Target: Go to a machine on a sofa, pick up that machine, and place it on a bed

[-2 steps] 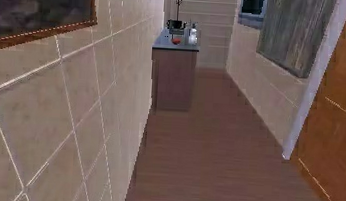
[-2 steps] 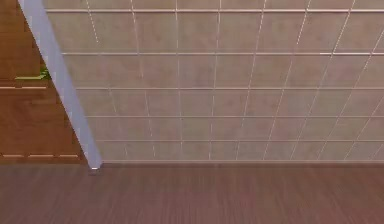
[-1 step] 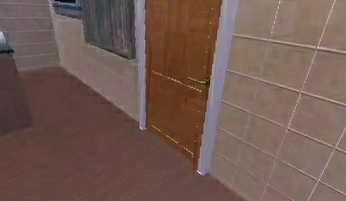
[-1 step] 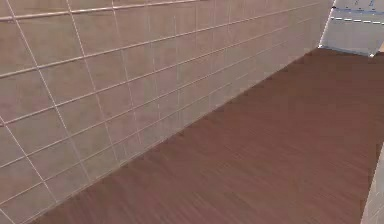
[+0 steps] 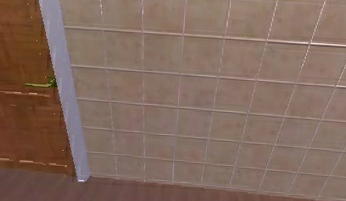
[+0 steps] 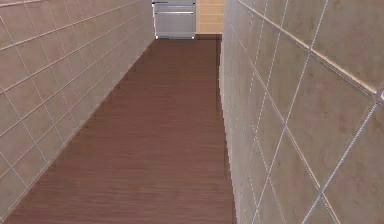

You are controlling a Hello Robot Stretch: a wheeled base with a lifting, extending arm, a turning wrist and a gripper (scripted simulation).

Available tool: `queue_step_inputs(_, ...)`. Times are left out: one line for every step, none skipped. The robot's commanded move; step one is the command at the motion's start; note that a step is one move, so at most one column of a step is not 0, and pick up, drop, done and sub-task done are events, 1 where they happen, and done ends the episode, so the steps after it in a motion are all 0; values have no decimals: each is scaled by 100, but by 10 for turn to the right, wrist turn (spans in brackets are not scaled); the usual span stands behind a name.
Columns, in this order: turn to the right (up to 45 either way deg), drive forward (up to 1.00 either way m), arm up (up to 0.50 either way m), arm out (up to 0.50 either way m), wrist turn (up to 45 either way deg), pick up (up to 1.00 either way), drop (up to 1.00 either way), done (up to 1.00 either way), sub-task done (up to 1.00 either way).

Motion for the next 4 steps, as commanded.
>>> queue_step_inputs(30, 0, 0, 0, 0, 0, 0, 0, 0)
queue_step_inputs(0, 15, 0, 0, 0, 0, 0, 0, 0)
queue_step_inputs(450, 0, 0, 0, 0, 0, 0, 0, 0)
queue_step_inputs(390, 0, 0, 0, 0, 0, 0, 0, 0)
